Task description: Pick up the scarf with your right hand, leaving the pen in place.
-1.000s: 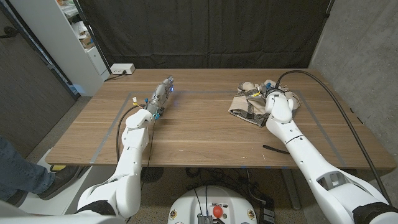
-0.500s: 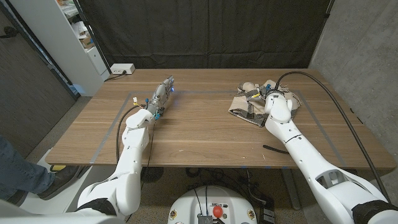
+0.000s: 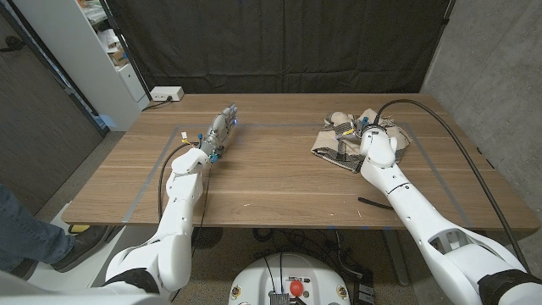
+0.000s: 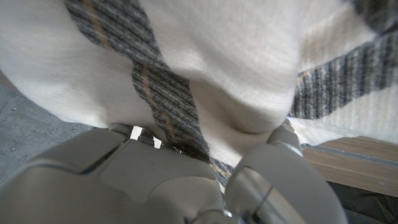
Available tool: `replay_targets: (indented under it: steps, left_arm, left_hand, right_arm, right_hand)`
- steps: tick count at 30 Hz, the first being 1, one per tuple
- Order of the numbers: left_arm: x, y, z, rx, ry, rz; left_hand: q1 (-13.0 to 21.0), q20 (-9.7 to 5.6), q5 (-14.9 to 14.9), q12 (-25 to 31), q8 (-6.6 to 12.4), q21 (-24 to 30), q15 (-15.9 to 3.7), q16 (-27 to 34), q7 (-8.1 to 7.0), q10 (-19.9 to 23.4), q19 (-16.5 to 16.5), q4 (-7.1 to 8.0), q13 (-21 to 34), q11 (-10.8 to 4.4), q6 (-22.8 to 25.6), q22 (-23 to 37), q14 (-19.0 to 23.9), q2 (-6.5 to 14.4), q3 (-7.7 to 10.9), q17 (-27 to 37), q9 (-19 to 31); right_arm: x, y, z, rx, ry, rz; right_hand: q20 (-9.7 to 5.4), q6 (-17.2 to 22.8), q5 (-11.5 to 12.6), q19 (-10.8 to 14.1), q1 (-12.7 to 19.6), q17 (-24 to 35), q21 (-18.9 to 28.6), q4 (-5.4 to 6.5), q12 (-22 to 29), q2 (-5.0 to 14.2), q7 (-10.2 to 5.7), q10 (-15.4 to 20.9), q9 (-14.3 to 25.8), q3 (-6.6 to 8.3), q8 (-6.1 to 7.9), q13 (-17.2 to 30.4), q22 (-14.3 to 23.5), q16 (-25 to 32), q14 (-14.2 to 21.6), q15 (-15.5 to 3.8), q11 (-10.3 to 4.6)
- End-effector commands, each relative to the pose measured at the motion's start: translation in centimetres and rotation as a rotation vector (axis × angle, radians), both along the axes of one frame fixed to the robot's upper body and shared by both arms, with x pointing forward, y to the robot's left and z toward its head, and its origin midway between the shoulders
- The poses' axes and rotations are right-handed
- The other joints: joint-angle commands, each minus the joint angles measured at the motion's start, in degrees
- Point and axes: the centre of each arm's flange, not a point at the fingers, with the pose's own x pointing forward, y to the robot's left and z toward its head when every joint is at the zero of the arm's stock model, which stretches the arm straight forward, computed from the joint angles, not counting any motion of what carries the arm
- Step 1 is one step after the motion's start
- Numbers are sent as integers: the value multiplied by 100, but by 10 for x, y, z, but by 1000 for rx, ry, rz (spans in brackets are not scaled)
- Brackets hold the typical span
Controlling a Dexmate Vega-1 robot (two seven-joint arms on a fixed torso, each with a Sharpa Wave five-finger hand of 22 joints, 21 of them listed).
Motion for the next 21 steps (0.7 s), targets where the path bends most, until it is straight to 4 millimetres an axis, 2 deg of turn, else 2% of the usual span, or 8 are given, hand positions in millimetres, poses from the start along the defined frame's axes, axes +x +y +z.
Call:
replay_targets:
  steps: [1,3,4,5,7,14,16,21]
  left_arm:
    - [0,2,-2,-6,2,6]
    - [0,2,-3,-7,2,6]
    - [0,3,-3,-5,4,4]
    - [0,3,-3,-5,4,6]
    - [0,3,-4,-9,5,6]
    - [0,2,-4,-6,2,6]
    - [0,2,-4,-7,2,6]
    - [-1,2,-4,-10,2,6]
  left_hand:
    - [-1,36,-7,9,35,25,26,29,30,-9,-746,-33,9,21,50,14,-281,43,22,22,21]
    - [-2,37,-7,10,36,25,26,27,31,-6,-747,-34,9,22,54,14,-286,43,21,22,21]
    - [-2,35,-7,10,37,25,28,28,28,-6,-747,-34,9,24,58,14,-284,43,21,22,21]
    - [-2,37,-7,10,38,25,29,27,24,-4,-748,-34,9,23,61,14,-286,43,21,22,21]
    - [-3,41,-7,10,38,25,27,31,24,-5,-750,-35,9,23,63,14,-276,43,19,22,21]
    - [-5,49,-7,8,39,25,30,27,27,-9,-753,-36,9,18,76,14,-284,45,17,23,21]
    - [-5,57,-7,8,40,25,30,26,32,-9,-754,-37,9,16,82,14,-285,46,16,23,21]
    - [-7,63,-7,9,41,27,34,27,36,-7,-752,-38,10,9,91,15,-283,47,14,23,21]
  right_arm:
    - [7,1,-4,0,22,-1]
    - [8,1,-4,-4,26,-3]
    - [9,1,-4,-7,28,1]
    - [9,1,-4,-8,28,0]
    - [9,1,-4,-9,25,-2]
    - [9,2,-3,-21,8,-3]
    - [9,2,-3,-25,4,-3]
    - [8,2,-3,-35,-11,-2]
  right_hand:
    - [0,27,57,324,135,2,137,-2,42,36,-12,30,5,-16,41,24,48,96,208,-27,9]
    - [-10,35,110,790,263,7,277,-24,55,70,-21,90,5,-33,38,35,63,147,391,-57,-5]
    - [-9,53,123,901,297,10,306,-29,53,75,-32,91,5,-38,44,38,63,160,438,-75,-6]
    - [-14,95,159,1271,411,24,403,-44,65,98,-57,137,6,-45,52,52,62,209,608,-138,-1]
    - [-13,165,204,1756,566,55,517,-61,102,115,-94,253,10,-57,65,72,54,284,850,-232,-45]
    - [-30,596,357,2790,980,190,702,-84,244,147,-219,705,34,-59,169,144,29,523,1474,-423,-84]
    - [-104,761,414,3215,1162,263,784,-94,288,171,-272,854,47,-37,200,177,19,601,1636,-519,-106]
    - [-230,1054,460,3380,1372,356,768,-99,383,249,-343,1116,67,19,285,221,20,716,1854,-594,-155]
